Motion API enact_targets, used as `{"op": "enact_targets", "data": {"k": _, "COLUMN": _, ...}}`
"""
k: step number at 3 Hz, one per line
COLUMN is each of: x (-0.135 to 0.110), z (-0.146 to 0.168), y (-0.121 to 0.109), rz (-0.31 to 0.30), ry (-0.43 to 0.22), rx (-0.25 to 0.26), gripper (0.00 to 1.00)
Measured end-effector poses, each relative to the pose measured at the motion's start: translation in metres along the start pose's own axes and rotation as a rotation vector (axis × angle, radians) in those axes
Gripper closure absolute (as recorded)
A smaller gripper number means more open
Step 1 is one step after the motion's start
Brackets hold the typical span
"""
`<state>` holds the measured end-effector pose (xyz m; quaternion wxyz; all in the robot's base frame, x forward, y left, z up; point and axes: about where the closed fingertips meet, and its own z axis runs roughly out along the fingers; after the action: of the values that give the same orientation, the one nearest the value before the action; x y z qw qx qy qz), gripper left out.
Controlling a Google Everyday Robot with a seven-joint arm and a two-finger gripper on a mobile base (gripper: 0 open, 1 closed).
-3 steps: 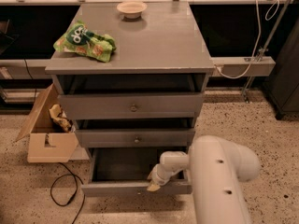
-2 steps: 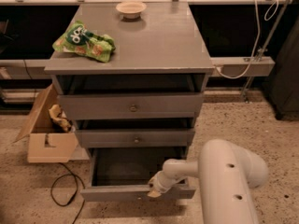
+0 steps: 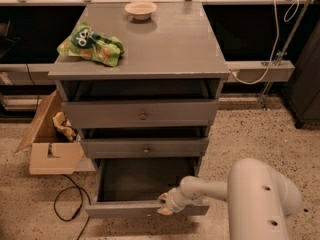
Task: Open bottom drawer
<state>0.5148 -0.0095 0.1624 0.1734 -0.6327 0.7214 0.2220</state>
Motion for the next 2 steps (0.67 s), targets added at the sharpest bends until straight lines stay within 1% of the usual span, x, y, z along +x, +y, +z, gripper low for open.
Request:
{"op": "enact_targets", "data": {"k": 1, "x": -0.004, "z": -0.001, "y": 0.0, "rz": 0.001, "ry": -0.002, "rx": 0.0, "gripper": 1.0}}
{"op": "enact_targets", "data": {"k": 2, "x": 0.001, "z": -0.001, "y": 0.028, "rz": 0.063, "ry": -0.08, "rx": -0.036, "gripper": 1.0}}
